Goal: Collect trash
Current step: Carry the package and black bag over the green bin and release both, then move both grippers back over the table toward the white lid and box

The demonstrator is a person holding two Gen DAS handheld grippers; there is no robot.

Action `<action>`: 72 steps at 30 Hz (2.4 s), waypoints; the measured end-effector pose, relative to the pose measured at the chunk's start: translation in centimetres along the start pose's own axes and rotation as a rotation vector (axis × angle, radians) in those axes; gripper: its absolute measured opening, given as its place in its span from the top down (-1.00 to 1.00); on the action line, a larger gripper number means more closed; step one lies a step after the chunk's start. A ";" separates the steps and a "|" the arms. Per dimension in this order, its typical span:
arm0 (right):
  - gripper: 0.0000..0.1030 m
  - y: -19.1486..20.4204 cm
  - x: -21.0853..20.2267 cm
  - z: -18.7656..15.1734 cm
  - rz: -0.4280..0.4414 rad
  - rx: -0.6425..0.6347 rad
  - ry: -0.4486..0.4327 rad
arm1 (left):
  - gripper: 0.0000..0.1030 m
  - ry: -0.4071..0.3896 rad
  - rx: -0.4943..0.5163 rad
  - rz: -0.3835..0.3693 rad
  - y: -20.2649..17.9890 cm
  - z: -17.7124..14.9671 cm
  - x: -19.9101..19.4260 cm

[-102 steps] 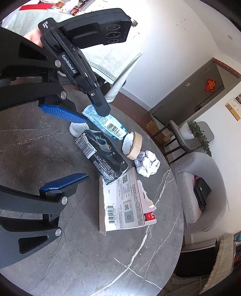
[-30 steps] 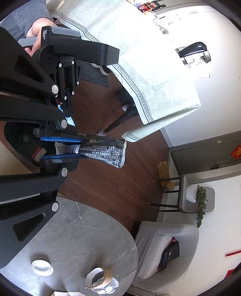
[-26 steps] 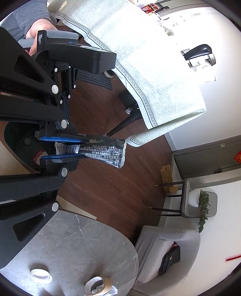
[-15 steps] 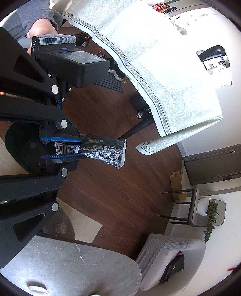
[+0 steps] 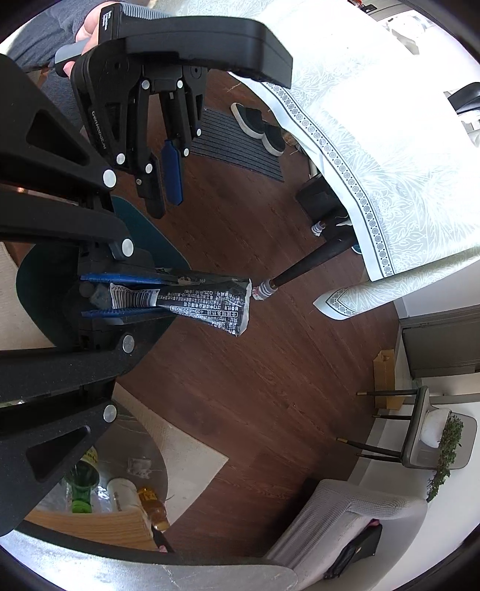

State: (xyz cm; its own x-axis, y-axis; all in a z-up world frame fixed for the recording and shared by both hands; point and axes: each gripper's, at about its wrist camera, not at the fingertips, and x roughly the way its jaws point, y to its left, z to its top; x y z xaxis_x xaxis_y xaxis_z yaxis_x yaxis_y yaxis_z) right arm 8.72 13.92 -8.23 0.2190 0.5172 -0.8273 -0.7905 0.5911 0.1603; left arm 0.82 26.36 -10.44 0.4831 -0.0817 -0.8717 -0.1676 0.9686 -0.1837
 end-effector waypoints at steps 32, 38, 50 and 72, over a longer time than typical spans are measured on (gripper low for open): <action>0.10 0.6 4.4 -3.4 -0.033 -0.064 0.178 | 0.62 -0.256 -0.059 -0.081 -1.0 5.2 -7.5; 0.10 0.5 0.4 -2.2 -0.016 -0.060 0.063 | 0.62 -0.297 -0.074 -0.098 -1.9 6.1 -8.3; 0.10 -2.9 -8.0 -0.9 -0.022 0.012 -0.150 | 0.59 -0.371 -0.040 -0.118 -5.7 7.8 -9.5; -0.10 -16.5 -19.8 -7.2 -0.243 0.289 -0.338 | 0.00 -0.356 0.151 -0.201 -20.5 8.7 -6.0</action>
State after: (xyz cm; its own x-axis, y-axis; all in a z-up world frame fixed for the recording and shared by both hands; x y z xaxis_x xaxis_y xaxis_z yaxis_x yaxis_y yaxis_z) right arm 13.34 -10.52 1.64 0.5878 0.4867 -0.6463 -0.5134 0.8418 0.1670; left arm 8.88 9.00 2.50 0.7638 -0.2118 -0.6097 0.0749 0.9673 -0.2423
